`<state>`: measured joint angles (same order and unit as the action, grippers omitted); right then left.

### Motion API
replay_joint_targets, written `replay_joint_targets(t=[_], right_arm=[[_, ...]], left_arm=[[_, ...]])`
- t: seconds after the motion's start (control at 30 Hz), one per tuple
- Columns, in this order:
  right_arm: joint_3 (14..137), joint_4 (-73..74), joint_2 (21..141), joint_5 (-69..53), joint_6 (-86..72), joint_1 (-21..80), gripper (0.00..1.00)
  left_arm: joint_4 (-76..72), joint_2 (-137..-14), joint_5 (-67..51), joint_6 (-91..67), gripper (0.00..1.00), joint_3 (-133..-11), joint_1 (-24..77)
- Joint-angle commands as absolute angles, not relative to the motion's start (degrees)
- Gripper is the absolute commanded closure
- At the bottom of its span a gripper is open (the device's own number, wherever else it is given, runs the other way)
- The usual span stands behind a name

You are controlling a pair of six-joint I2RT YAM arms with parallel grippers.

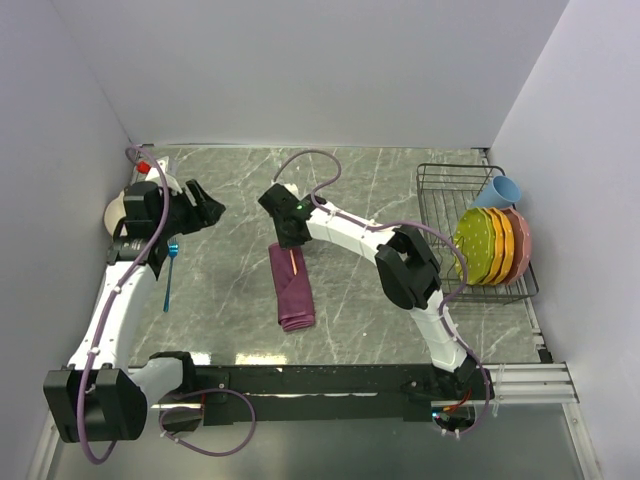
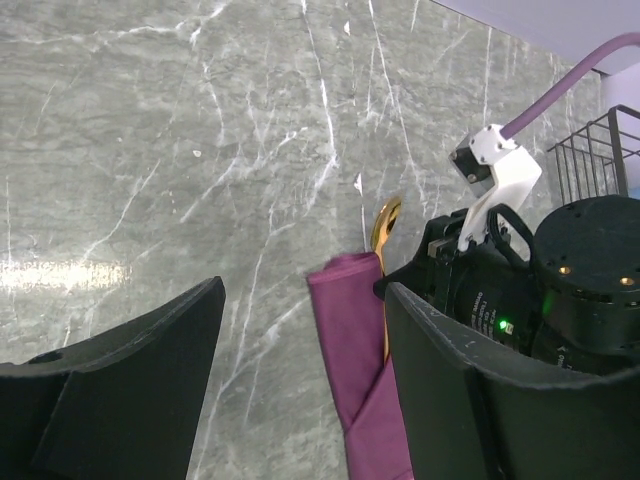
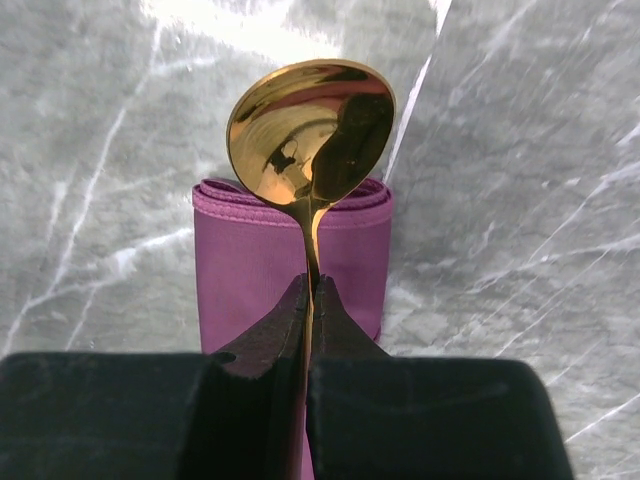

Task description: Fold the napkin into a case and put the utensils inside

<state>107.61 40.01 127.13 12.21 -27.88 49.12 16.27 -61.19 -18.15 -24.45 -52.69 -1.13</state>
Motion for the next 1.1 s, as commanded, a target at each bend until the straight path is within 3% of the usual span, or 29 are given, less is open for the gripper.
replay_joint_targets(t=[0.0, 0.43, 0.6, 0.73, 0.9, 1.07], right_arm=[[106.79, 42.36, 125.16, 11.17, -30.23, 49.66, 1.00], [105.29, 45.79, 123.75, 8.27, -33.13, 49.66, 0.98], [105.12, 45.88, 123.84, 7.30, -33.92, 49.57, 0.97], [105.29, 46.05, 124.28, 6.86, -33.93, 49.31, 0.94], [105.73, 46.32, 124.63, 6.42, -34.01, 48.78, 0.95], [106.26, 46.32, 124.54, 5.80, -33.84, 48.69, 0.95]], left_arm=[[16.17, -59.77, -19.42, -23.47, 0.29, -52.30, -1.67], [17.67, -59.50, -20.21, -21.97, 0.30, -51.16, -2.37], [15.30, -63.01, -32.12, -19.00, 0.32, -50.01, -2.81], [13.63, -73.96, -44.01, -16.96, 0.30, -52.47, -3.51], [3.01, -85.59, -49.56, -22.23, 0.51, -53.26, -3.43], [-7.27, -96.75, -54.31, -27.31, 0.58, -54.93, -3.25]])
